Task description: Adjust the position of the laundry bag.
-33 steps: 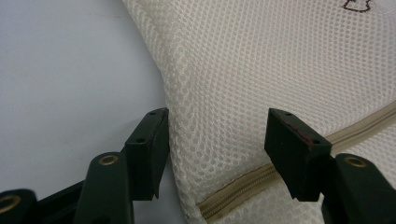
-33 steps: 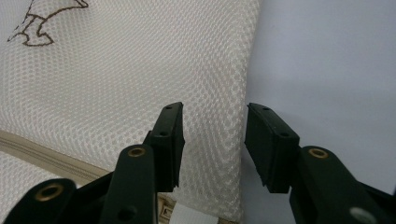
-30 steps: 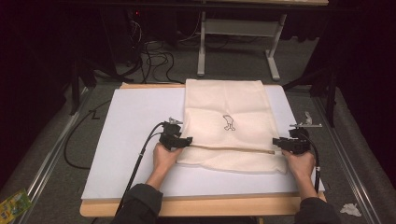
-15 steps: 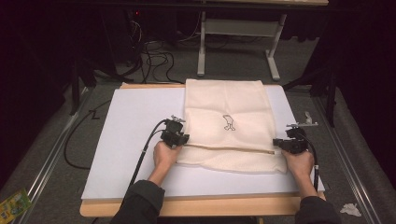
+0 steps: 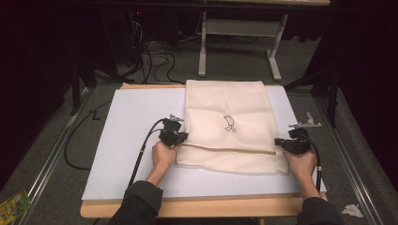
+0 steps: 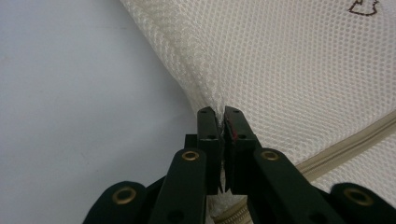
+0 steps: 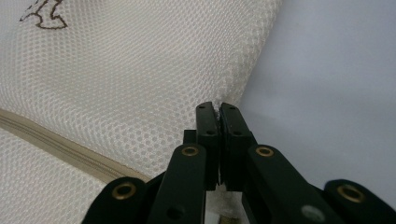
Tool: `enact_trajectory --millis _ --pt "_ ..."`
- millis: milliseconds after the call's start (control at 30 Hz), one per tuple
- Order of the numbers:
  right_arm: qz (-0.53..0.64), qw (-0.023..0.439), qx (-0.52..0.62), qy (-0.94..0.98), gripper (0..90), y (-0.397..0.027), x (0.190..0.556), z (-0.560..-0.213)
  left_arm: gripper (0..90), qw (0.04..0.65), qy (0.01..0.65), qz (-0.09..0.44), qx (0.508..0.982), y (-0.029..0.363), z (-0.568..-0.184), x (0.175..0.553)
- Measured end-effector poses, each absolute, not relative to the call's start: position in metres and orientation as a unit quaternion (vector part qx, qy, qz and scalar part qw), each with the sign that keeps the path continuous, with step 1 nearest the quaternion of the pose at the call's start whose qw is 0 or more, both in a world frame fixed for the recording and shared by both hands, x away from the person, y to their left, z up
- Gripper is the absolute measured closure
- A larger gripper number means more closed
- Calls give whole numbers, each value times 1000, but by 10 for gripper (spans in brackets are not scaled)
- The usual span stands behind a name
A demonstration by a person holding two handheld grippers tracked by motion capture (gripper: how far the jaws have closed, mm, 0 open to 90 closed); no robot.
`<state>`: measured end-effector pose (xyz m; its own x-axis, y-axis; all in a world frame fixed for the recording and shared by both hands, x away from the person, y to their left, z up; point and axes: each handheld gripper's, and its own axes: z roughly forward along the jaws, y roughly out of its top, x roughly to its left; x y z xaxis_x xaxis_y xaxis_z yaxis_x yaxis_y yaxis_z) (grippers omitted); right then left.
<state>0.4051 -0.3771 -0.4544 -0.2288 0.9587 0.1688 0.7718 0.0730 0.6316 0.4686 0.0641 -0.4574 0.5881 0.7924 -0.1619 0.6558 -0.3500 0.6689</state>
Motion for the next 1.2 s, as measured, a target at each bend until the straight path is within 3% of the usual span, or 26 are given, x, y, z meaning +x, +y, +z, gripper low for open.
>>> enact_trajectory --millis 1200 --pt "372 123 545 741 896 -328 399 -444 866 370 449 143 801 126 -430 440"
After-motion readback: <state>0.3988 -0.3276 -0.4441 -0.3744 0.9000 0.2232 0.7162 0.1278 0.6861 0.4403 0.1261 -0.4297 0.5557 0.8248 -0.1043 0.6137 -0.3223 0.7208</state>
